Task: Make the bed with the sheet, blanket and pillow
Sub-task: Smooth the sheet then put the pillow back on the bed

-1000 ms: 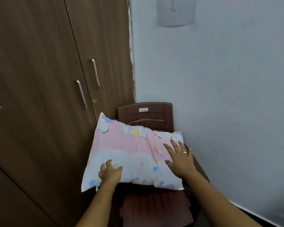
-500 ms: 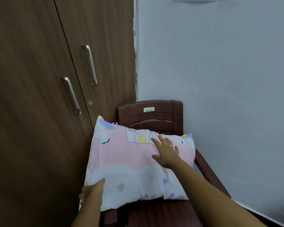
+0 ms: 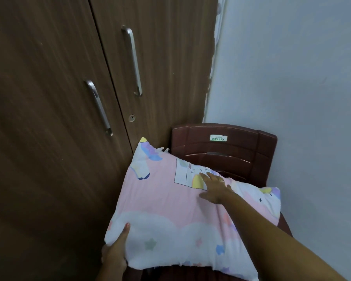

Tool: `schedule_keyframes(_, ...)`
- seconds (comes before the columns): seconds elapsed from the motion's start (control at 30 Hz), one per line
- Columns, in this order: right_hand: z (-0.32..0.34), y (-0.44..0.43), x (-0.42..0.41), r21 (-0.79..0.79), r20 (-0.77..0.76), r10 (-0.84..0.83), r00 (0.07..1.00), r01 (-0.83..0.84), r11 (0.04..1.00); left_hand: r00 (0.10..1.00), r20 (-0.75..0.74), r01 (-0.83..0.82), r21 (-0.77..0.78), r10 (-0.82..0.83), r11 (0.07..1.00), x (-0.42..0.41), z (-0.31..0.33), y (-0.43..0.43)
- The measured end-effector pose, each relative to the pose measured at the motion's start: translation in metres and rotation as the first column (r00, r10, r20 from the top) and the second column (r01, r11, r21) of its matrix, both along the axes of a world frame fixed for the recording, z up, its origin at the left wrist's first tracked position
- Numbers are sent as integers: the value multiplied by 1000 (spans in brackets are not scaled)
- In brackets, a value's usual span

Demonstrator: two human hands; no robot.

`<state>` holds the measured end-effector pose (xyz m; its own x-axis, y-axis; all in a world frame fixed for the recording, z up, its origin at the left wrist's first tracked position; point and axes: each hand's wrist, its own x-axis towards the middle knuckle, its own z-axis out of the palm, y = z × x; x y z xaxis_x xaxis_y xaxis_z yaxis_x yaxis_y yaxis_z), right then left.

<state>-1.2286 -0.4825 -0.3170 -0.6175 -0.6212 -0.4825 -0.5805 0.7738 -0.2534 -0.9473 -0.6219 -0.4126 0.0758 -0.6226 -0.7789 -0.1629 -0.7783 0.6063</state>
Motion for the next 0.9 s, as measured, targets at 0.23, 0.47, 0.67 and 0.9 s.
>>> schedule_keyframes(0.23,-35,-33,-25,18,137,160,978,-164,986,994,-98,-54,2,53,999,-13,43,-3)
schedule_keyframes(0.47,-35,-31,-43,-96,132,192,972,-181,979,980,-183,-118,-214,79,970,-52,102,15)
schedule_keyframes(0.67,-5,-33,-68,-197,85,160,983,-141,970,956,-266,-14,-458,-122,889,-84,179,11)
schedule_keyframes(0.9,23,6,-102,-477,340,18,940,157,865,795,-158,268,-775,-586,573,-158,258,52)
